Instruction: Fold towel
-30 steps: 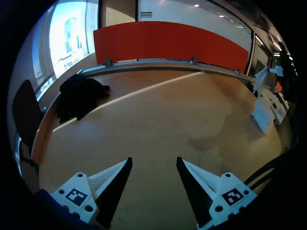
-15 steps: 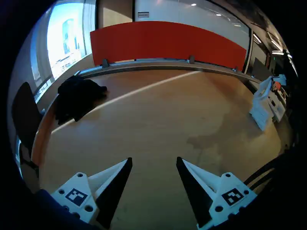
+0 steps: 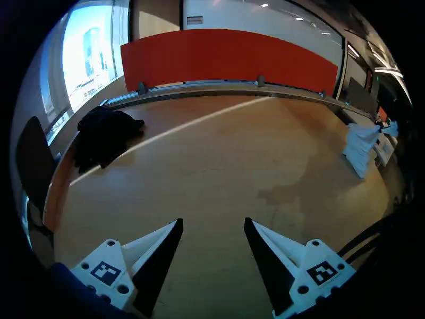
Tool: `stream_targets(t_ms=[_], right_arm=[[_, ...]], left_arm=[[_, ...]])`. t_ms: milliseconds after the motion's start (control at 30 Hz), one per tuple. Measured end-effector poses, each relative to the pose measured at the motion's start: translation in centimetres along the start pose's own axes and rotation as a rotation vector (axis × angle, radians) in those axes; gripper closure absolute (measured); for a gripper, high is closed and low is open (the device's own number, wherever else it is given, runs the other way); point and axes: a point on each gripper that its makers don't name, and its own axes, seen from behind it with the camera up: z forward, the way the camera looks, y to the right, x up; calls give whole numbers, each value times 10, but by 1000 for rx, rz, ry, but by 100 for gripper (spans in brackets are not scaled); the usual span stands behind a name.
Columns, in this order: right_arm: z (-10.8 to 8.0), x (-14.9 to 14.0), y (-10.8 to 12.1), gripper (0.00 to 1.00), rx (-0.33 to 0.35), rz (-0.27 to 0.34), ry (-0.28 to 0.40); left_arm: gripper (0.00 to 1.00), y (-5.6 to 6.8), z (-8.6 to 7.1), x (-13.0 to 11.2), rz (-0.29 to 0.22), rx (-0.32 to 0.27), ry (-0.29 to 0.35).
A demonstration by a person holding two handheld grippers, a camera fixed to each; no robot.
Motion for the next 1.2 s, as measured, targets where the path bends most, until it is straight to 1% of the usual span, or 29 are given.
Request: stream_targets(t_ms=[200,600,800,1200], right_arm=[[3,-24,8,95,-26,26,-40],[19,-64,23,95,-80,75,-132],[26,-74,25,95,-93,109,-157],[30,-82,31,95,-122,124,-175]], left_arm=[[15,-2,-2,-2,1,4,-1],[15,-5,-4,-5,1,13,-6],[15,-7,-4,-6,2,17,-9],[15,-8,-2,-5,3,17,-13]])
